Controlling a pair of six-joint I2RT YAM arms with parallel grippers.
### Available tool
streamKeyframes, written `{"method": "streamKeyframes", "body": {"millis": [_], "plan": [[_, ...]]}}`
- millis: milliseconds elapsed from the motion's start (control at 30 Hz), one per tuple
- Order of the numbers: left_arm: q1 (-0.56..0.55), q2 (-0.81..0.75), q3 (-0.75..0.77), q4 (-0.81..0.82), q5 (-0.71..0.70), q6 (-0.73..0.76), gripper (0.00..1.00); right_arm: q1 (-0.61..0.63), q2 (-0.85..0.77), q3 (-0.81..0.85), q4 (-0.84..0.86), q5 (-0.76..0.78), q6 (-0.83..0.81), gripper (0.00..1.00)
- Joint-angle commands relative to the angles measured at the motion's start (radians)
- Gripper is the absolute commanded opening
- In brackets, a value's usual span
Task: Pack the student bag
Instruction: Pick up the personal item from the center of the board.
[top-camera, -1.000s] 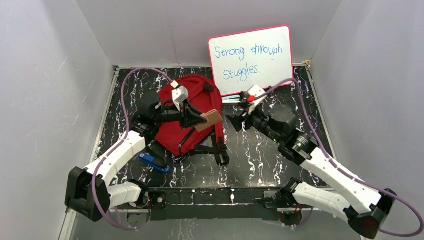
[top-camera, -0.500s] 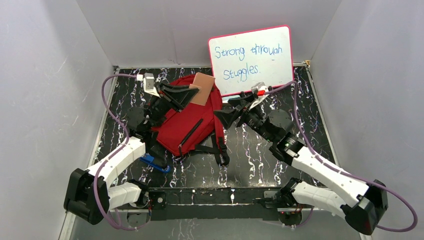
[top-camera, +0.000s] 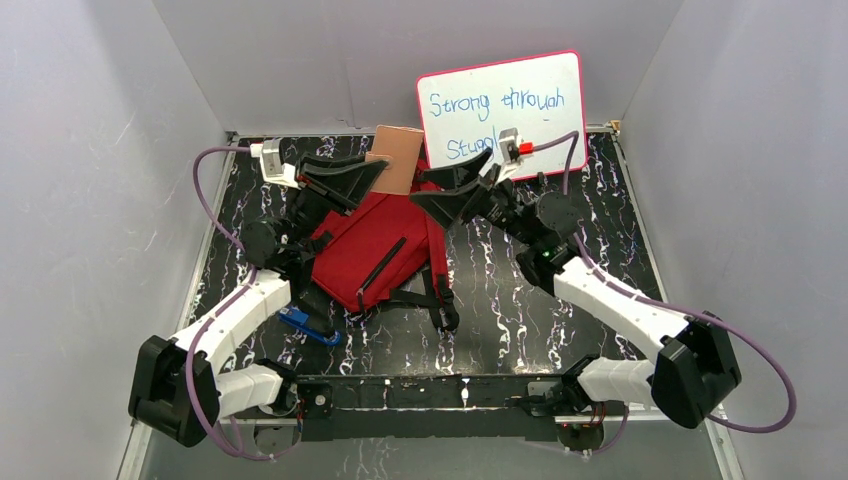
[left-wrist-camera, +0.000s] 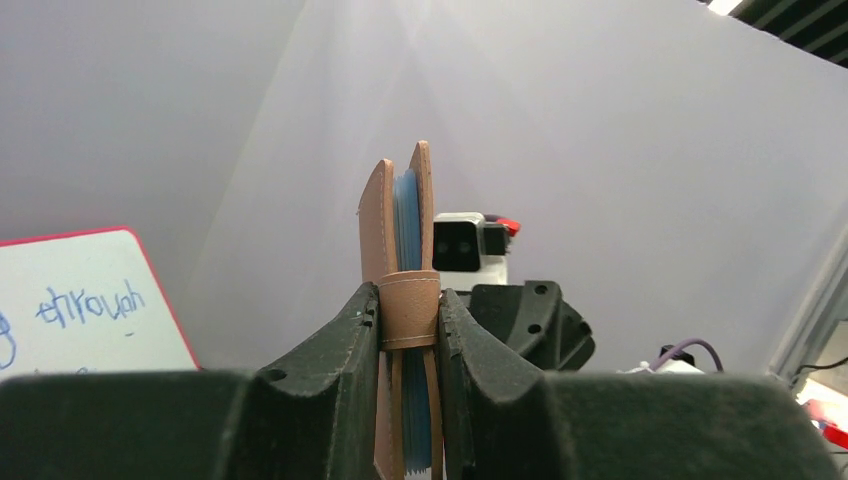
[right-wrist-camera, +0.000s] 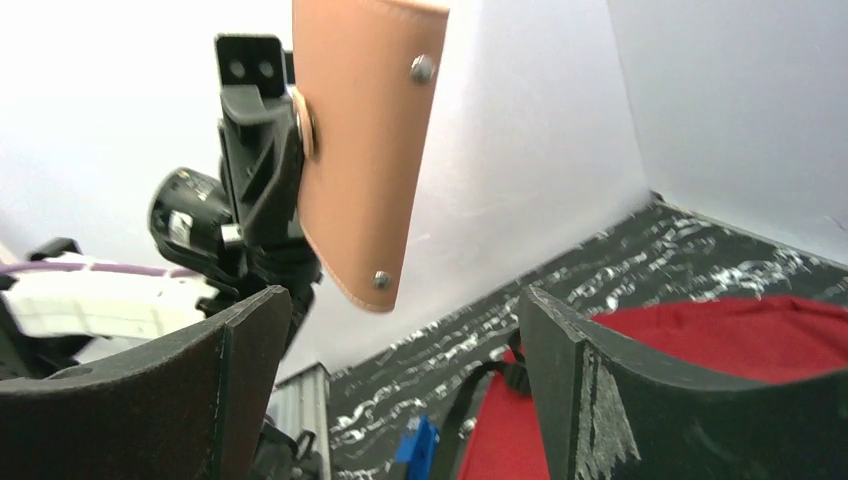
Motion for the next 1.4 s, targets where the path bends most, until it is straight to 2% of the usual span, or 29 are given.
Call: {"method": "streamKeyframes", "body": {"millis": [0,300,367,433,667,700,800,867,900,967,1100,1267,1367], "plan": [[-0.002,0.004,0.062,0.143,0.041,-0.05,0.0,-0.035,0.042,0.095,0.242,-0.109,0.143,0.9],[-0.002,0.005,0.04,0.148,0.062,-0.052,0.0,-0.041,0.121,0.196,0.275,-0.161,0.188,0.74],[-0.002,0.007,0.039,0.148,0.067,-0.054,0.0,-0.041,0.133,0.208,0.282,-0.169,0.193,0.58],[-0.002,0.008,0.034,0.147,0.067,-0.056,0.0,-0.041,0.141,0.213,0.286,-0.173,0.199,0.48],[-0.002,0.012,0.019,0.147,0.068,-0.056,0.0,-0.041,0.146,0.205,0.299,-0.181,0.211,0.25],[-0.002,0.013,0.017,0.148,0.067,-0.056,0.03,-0.041,0.144,0.202,0.295,-0.179,0.208,0.21],[-0.002,0.012,0.0,0.145,0.072,-0.031,0.37,-0.041,0.12,0.193,0.221,-0.145,0.17,0.02],[-0.002,0.005,-0.019,0.127,0.087,0.028,0.6,-0.043,0.077,0.182,0.087,-0.063,0.112,0.0],[0.002,-0.004,-0.024,0.088,0.106,0.062,0.68,-0.042,0.045,0.173,-0.014,0.014,0.081,0.0],[0.003,-0.038,-0.02,-0.054,0.138,0.156,0.76,-0.043,-0.016,0.151,-0.204,0.184,0.031,0.0],[0.004,-0.112,0.021,-0.477,0.082,0.351,0.78,-0.043,-0.109,0.121,-0.505,0.45,-0.048,0.0],[0.003,-0.128,0.105,-1.056,-0.05,0.62,0.79,-0.043,-0.19,0.035,-0.754,0.611,-0.019,0.0],[0.003,-0.127,0.101,-1.224,-0.091,0.717,0.79,-0.042,-0.226,-0.024,-0.815,0.61,-0.001,0.0]]}}
